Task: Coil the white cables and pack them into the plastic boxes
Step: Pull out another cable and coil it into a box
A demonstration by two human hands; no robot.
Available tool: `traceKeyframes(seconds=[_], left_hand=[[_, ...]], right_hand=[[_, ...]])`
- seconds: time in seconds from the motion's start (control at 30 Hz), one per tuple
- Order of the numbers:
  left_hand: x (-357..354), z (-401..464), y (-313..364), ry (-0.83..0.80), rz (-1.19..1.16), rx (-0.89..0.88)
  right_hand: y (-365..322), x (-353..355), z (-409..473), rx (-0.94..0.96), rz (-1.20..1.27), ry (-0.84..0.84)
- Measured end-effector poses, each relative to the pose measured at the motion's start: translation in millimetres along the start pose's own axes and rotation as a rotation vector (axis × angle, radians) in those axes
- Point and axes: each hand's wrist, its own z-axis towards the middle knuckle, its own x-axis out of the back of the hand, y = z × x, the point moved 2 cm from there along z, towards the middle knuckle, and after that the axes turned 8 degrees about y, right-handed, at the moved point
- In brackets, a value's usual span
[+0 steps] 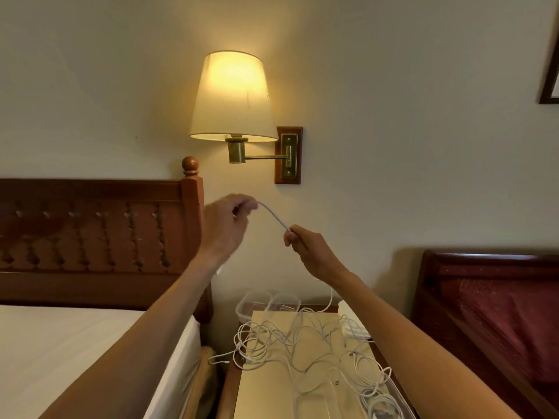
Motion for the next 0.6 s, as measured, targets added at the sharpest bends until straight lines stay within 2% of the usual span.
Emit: traceKeyframes(seconds=[0.1, 0.13, 0.17, 0.2, 0.3, 0.33, 0.4, 0.47, 0.53, 0.6], left_hand=[[38.6, 19.0, -10.7, 0.297, -0.113, 0.226], [51.1, 23.4, -15.1, 0.367, -0.122, 0.279], [59.0, 27.8, -17.2, 0.356, -0.081, 0.288], [62.5, 31.0, -20.1, 0.257, 0.017, 0.301], [58.5, 25.3, -27.7, -0.268, 0.392, 0.503], [56.7, 21.7, -26.2, -0.351, 0.451, 0.557], [47.4, 19.9, -17.2, -0.315, 0.364, 0.502], [29.2, 16.5, -3.3, -0.228, 0.109, 0.397], [8.6, 8.6, 6.5, -0.279, 0.027, 0.293], [-5.3, 3.2, -0.5, -0.292, 0.004, 0.279]], right_hand=[[34.0, 1.2, -16.2, -0.158, -0.042, -0.028], [41.5, 3.6, -17.6, -0.211, -0.038, -0.028], [44.1, 7.0, -16.4, -0.256, -0.013, 0.0], [42.6, 10.7, -11.7, -0.286, 0.021, 0.042], [24.3, 17.3, 15.2, -0.299, 0.077, 0.17], [15.6, 17.3, 26.0, -0.275, 0.067, 0.183], [-1.3, 13.5, 43.7, -0.209, 0.035, 0.157], [-15.6, 6.5, 54.3, -0.137, 0.02, 0.111], [-27.4, -0.4, 59.4, -0.075, -0.001, 0.079], [-34.3, -2.5, 60.8, -0.03, -0.015, 0.084]])
